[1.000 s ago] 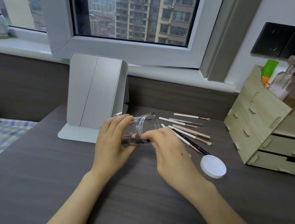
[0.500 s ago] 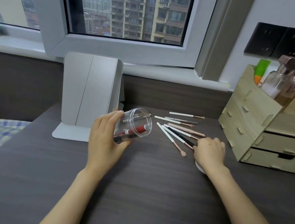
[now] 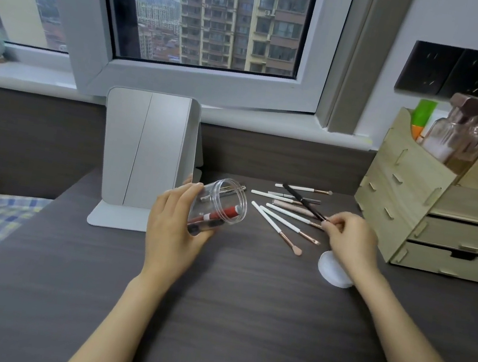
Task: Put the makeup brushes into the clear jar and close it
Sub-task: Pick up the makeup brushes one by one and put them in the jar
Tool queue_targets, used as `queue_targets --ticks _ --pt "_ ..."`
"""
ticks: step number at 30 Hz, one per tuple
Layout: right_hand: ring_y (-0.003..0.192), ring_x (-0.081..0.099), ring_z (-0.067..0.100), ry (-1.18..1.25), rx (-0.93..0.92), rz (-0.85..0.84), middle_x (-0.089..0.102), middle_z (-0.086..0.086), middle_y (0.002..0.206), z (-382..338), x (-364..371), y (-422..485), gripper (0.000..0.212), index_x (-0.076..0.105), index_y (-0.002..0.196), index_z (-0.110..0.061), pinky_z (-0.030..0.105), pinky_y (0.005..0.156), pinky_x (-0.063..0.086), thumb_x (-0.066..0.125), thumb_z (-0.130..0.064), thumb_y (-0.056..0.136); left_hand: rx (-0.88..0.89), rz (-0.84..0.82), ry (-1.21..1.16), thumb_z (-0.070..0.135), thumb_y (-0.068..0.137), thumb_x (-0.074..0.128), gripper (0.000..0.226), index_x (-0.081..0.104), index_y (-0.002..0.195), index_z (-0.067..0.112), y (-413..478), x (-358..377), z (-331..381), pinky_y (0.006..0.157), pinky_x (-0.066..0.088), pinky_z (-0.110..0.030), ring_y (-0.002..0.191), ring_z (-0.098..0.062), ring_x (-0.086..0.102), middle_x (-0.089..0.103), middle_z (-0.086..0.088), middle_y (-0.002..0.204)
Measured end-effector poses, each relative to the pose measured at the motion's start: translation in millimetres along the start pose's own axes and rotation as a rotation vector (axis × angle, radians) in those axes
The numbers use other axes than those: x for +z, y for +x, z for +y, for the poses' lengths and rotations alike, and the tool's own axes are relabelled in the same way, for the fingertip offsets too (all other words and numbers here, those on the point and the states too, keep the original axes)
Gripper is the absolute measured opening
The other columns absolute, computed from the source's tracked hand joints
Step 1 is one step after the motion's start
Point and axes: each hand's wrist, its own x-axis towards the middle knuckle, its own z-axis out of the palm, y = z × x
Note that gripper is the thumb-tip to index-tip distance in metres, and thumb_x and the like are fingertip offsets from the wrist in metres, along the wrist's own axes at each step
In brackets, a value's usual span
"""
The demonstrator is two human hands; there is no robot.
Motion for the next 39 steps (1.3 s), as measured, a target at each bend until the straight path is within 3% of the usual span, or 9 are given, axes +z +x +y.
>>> queue_targets --ticks 5,11,14,19,24,27,31,35,39 --pt "0.074 0.050 0.018 0.177 -0.307 -0.067 0.058 -0.014 0.071 -27.7 -41.1 -30.3 0.004 0.070 0.079 -0.014 0.025 0.066 0.036 0.067 -0.011 0.081 0.016 0.008 0.006 0.015 0.055 0.089 0.074 0.054 0.120 0.008 0.3 1.2 -0.3 0.089 0.034 -0.027 0.108 -0.019 0.044 0.061 -0.010 0.117" --pt "0.069 0.058 0.024 -0.086 -0.643 0.104 0.066 -0.003 0.068 -73.4 -27.1 -49.4 0.009 0.069 0.069 -0.017 0.029 0.057 0.044 0.064 -0.024 0.073 0.065 0.010 -0.002 0.017 0.058 0.088 0.074 0.049 0.121 0.014 -2.5 0.8 1.2 0.089 0.040 -0.035 0.109 -0.025 0.047 0.059 -0.008 0.118" --pt "0.060 0.059 0.026 -0.107 -0.670 0.132 0.063 -0.002 0.062 -93.7 -7.6 -52.5 0.012 0.063 0.066 -0.016 0.027 0.048 0.040 0.070 -0.025 0.067 0.108 -0.014 -0.023 0.018 0.060 0.085 0.074 0.046 0.123 0.016 -4.0 -1.9 5.7 0.088 0.042 -0.038 0.109 -0.025 0.048 0.058 -0.005 0.120" --pt "0.057 0.045 0.019 0.119 -0.566 0.097 0.048 -0.003 0.065 -107.7 13.8 -43.5 0.024 0.057 0.068 -0.011 0.027 0.053 0.032 0.078 -0.022 0.068 0.074 -0.003 -0.067 0.018 0.060 0.084 0.072 0.047 0.122 0.016 -4.4 -4.9 7.1 0.091 0.037 -0.028 0.110 -0.020 0.046 0.056 -0.002 0.120" --pt "0.075 0.059 0.016 0.289 -0.729 -0.081 0.070 0.007 0.081 -104.5 20.2 -35.5 0.022 0.072 0.083 -0.007 0.026 0.071 0.045 0.054 -0.020 0.087 -0.031 0.046 -0.020 0.008 0.051 0.087 0.079 0.050 0.120 0.014 -2.1 -4.5 1.0 0.088 0.031 -0.021 0.104 -0.018 0.045 0.061 -0.009 0.115" --pt "0.080 0.064 0.021 0.447 -0.561 -0.006 0.072 0.009 0.086 -96.7 24.5 -19.6 0.022 0.071 0.091 -0.004 0.032 0.073 0.049 0.050 -0.012 0.091 -0.130 0.140 -0.020 0.007 0.052 0.088 0.076 0.052 0.119 0.011 3.1 -8.0 -2.0 0.086 0.029 -0.019 0.101 -0.019 0.045 0.062 -0.010 0.112" --pt "0.100 0.057 0.035 0.022 -0.529 -0.175 0.067 0.014 0.110 -87.9 72.4 18.6 0.027 0.064 0.112 -0.005 0.036 0.087 0.043 0.048 -0.003 0.091 -0.238 0.206 -0.027 0.013 0.056 0.088 0.072 0.054 0.119 0.009 8.2 -11.7 -4.1 0.086 0.034 -0.028 0.102 -0.026 0.048 0.062 -0.011 0.112" --pt "0.120 0.044 0.033 -0.310 -0.595 -0.329 0.052 0.009 0.134 -89.7 116.4 38.3 0.046 0.047 0.130 -0.011 0.040 0.101 0.038 0.046 0.001 0.085 -0.268 0.259 -0.023 0.015 0.056 0.089 0.072 0.053 0.118 0.007 8.3 -12.9 -9.1 0.087 0.035 -0.028 0.104 -0.023 0.048 0.062 -0.011 0.113" --pt "0.122 0.045 0.030 -0.608 -0.635 -0.294 0.053 0.012 0.131 -98.6 139.8 46.8 0.045 0.041 0.130 -0.005 0.038 0.098 0.035 0.045 -0.003 0.085 -0.333 0.292 -0.053 0.015 0.055 0.089 0.074 0.053 0.119 0.009 9.3 -13.9 -10.5 0.087 0.029 -0.018 0.105 -0.024 0.049 0.059 -0.004 0.114"
